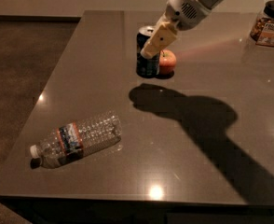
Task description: Knock pepsi can over
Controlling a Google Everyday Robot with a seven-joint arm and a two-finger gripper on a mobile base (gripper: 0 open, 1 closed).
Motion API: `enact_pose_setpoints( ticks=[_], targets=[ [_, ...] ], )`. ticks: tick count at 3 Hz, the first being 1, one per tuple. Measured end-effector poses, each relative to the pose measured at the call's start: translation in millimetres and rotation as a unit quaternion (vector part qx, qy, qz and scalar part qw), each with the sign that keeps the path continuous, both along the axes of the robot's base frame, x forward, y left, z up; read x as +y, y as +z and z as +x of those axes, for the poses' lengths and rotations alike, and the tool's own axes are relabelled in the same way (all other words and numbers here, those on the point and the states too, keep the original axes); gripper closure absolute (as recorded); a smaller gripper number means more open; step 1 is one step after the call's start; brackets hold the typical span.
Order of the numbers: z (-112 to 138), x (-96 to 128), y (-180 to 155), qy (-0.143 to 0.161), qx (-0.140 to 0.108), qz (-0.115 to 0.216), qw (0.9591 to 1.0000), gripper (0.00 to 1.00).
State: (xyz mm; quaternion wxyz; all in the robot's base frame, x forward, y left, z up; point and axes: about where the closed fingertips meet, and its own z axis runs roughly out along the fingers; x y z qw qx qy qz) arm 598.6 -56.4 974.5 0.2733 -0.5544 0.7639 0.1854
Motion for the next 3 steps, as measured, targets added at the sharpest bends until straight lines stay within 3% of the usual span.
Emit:
enact_pose_setpoints(
  ticks=[1, 2, 3],
  targets=[
    [-21, -23, -2, 0.007, -0.007, -0.088, 0.9961, 1.0],
    [-28, -41, -9, -0.003, -0.017, -0.155, 0.9878, 1.0],
    [-33, -54, -22, 0.008, -0.016, -0.22, 0.9754, 1.0]
  ],
)
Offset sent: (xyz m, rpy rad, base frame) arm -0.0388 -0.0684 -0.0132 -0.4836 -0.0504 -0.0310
